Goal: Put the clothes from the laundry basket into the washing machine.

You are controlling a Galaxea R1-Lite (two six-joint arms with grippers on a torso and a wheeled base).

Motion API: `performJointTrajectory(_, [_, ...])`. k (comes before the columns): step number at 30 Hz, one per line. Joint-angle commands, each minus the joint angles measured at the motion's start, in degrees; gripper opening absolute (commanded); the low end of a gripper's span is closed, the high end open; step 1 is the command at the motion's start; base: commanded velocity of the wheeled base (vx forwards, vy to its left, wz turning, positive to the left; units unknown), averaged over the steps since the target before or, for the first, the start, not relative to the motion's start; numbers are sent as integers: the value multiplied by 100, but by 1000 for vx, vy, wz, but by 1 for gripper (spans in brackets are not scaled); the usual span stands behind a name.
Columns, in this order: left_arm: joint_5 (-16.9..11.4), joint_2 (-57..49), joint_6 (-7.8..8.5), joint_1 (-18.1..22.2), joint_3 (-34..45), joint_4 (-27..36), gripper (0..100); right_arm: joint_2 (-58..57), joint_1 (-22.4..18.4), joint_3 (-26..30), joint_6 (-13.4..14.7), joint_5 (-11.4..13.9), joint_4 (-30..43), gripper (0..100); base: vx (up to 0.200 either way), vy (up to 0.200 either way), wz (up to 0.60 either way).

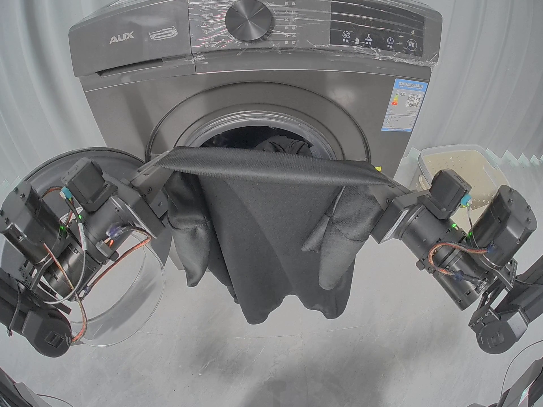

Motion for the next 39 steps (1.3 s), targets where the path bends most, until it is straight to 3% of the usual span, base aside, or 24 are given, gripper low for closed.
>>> performJointTrajectory(1, [23,-191,12,-54,-4,-4,0,-16,-27,-176,14,-47,-3,0,0,0,0])
performJointTrajectory(22, [14,-120,20,-177,-101,5,0,-139,-115,-537,111,-249,59,0,0,0,0])
performJointTrajectory(29, [76,-41,29,-493,-188,5,0,-131,-98,-572,120,-249,59,0,0,0,0])
performJointTrajectory(35, [111,214,20,-731,-566,14,0,-51,78,-238,216,-179,23,0,0,0,0])
performJointTrajectory(39, [172,460,47,-827,-637,5,0,63,632,263,269,-153,-29,0,0,0,0])
